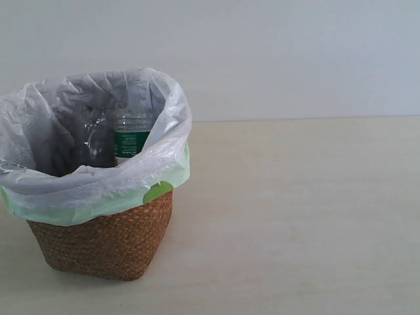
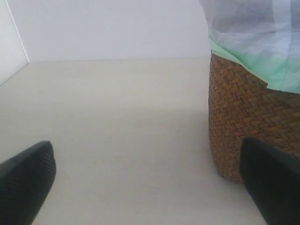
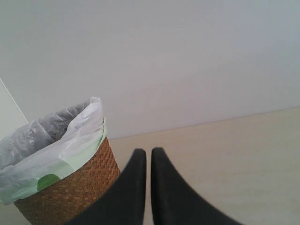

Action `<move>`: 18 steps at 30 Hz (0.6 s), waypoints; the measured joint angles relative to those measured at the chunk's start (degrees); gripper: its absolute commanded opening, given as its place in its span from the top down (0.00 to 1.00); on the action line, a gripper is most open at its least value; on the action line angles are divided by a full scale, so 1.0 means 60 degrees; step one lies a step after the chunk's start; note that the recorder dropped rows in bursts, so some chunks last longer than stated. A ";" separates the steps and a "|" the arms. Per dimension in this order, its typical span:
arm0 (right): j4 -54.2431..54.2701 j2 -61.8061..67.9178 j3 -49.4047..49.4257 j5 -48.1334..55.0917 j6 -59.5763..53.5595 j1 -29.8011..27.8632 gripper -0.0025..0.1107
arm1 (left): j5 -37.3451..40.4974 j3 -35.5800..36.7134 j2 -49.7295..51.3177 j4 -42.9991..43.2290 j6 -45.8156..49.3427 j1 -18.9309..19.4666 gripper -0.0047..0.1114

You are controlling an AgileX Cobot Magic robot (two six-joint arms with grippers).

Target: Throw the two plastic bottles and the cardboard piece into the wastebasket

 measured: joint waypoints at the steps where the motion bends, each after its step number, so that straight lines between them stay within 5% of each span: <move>1: 0.0000 0.0000 0.0000 0.0000 0.0000 0.0000 0.98 | 0.0000 0.0000 0.0000 0.0000 0.0000 0.0000 0.03; 18: 0.0516 -0.0020 0.0327 -0.0058 -0.0516 -0.2725 0.98 | 0.0000 0.0000 0.0000 0.0000 0.0000 0.0000 0.03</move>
